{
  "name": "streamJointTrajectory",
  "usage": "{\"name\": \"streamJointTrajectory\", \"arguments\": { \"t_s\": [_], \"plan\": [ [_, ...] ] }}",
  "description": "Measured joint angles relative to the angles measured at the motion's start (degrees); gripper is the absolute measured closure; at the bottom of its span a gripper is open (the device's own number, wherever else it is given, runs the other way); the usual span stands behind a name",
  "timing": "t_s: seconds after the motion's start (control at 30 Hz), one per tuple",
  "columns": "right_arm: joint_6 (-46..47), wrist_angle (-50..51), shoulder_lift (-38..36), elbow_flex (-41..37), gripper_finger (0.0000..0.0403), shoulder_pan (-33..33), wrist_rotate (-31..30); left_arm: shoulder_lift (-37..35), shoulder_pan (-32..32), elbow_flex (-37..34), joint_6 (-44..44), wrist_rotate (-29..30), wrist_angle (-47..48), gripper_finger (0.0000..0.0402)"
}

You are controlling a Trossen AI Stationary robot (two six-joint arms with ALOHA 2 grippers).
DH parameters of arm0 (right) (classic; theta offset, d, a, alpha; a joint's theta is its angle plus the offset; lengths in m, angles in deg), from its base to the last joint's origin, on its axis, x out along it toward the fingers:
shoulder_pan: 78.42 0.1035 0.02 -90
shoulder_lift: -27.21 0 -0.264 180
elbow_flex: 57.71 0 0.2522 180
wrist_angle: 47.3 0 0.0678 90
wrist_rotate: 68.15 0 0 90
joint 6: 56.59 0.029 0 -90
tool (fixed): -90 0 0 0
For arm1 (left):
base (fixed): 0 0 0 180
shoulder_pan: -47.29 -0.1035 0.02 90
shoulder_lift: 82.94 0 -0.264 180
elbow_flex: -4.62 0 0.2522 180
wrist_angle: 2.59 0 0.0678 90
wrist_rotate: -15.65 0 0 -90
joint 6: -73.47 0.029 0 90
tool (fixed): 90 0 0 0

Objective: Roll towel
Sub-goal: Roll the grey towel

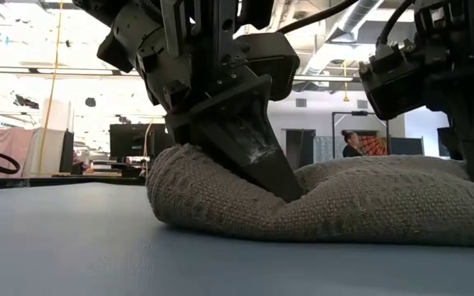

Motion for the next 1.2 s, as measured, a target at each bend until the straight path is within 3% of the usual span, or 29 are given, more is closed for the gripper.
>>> {"name": "streamJointTrajectory", "arguments": {
  "t_s": [0.3, 0.5, 0.9, 1.13, 1.2],
  "plan": [
    [-1.04, 6.01, -1.76, 0.15, 0.0175, 0.0, 0.44, 0.04, -0.33, -0.04, -0.01, -2.95, 0.0, 0.0401],
    [-1.5, 12.45, -5.27, -0.11, 0.0175, 0.21, 0.65, 0.08, -0.71, -0.07, -0.25, -4.34, -0.02, 0.0402],
    [-11.62, 16.85, -12.2, -0.31, 0.0178, 0.22, 0.77, 0.09, -1.7, -0.13, -0.71, -6.21, 0.43, 0.0402],
    [-10.93, 27.73, -16.33, -0.32, 0.018, -0.25, 1.03, 0.11, -2.6, -0.17, -1.92, -9.33, 0.62, 0.0402],
    [-10.48, 26.92, -18.79, -0.27, 0.0182, 1.32, -1.97, 0.13, -3.05, -0.2, -2.83, -11.21, 0.66, 0.0402]
  ]
}}
